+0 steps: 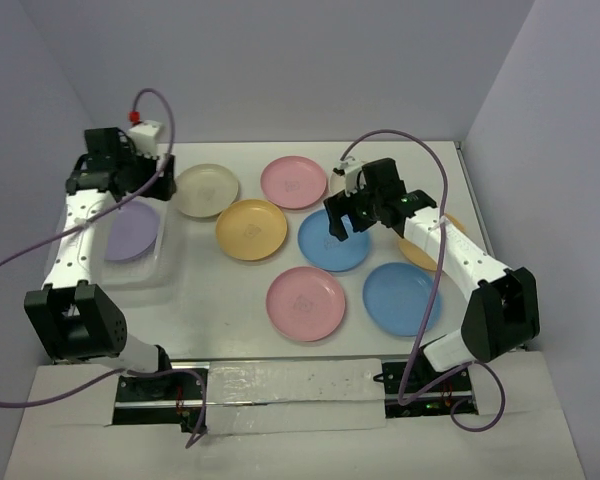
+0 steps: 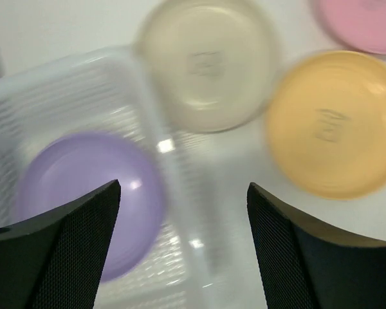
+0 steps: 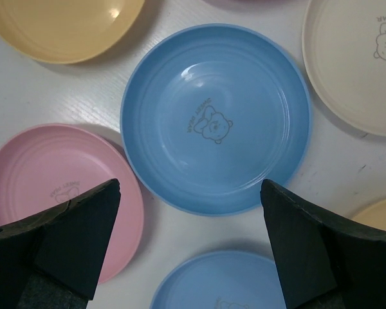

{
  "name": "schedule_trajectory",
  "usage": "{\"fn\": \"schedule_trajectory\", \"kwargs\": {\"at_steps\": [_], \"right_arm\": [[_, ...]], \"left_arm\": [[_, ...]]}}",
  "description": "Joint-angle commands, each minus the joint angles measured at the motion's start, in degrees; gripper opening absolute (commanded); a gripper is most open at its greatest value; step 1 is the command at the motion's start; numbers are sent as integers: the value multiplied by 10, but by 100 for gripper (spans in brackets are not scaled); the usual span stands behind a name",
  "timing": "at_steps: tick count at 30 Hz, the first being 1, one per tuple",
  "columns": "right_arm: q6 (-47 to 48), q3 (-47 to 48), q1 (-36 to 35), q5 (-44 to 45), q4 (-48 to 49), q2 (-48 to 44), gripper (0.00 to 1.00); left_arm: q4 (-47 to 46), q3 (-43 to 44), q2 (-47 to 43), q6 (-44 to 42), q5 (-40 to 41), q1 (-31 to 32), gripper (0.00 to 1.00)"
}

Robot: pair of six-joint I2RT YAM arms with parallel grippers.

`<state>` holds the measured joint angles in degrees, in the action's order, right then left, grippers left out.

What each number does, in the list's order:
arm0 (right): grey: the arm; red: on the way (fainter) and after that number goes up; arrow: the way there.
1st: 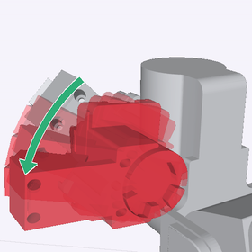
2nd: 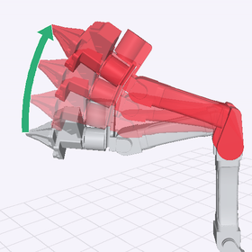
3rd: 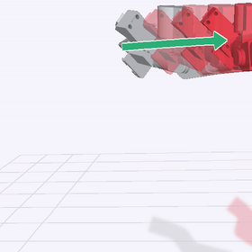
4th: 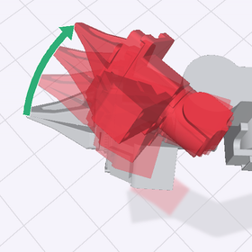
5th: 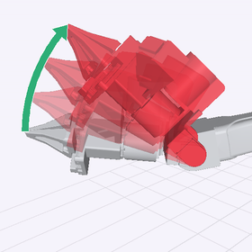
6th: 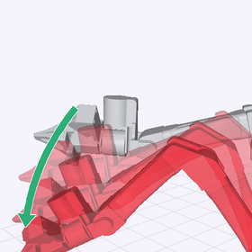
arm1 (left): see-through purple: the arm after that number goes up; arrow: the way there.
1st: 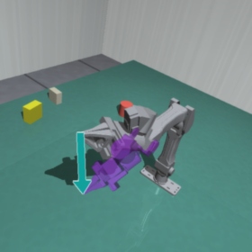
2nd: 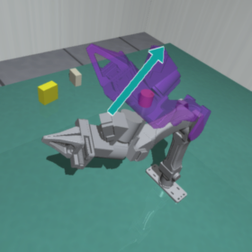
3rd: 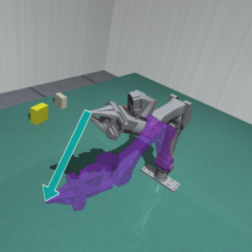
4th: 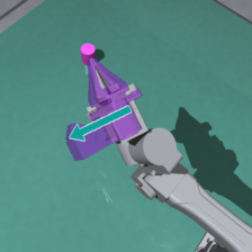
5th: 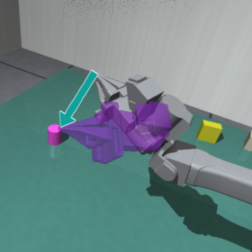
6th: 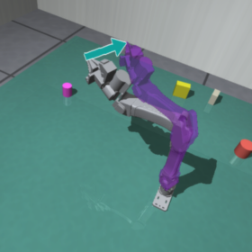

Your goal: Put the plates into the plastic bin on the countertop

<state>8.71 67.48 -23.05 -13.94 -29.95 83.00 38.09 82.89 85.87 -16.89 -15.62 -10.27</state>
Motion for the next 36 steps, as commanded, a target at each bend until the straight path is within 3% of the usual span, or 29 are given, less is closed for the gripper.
{"fn": "schedule_trajectory", "kwargs": {"at_steps": [1,8,14,19,30,32,36], "right_arm": [[-27,15,33,-26,-2,-5,96],[-32,8,101,-49,-15,-23,96],[-27,13,134,-56,-20,-30,98],[-27,24,148,-64,-22,-26,98],[-30,34,161,-47,-26,-27,100],[-34,34,171,-44,-25,-25,100],[-42,34,201,-60,-25,-16,100]], "left_arm": [[-14,-14,35,59,-23,104,83],[-60,-34,119,226,0,181,72],[-84,-98,131,313,134,231,67],[-93,-110,149,363,231,237,56],[-85,-80,229,374,172,239,51],[-86,-77,234,372,167,241,47],[-84,-76,235,370,162,242,20]]}}
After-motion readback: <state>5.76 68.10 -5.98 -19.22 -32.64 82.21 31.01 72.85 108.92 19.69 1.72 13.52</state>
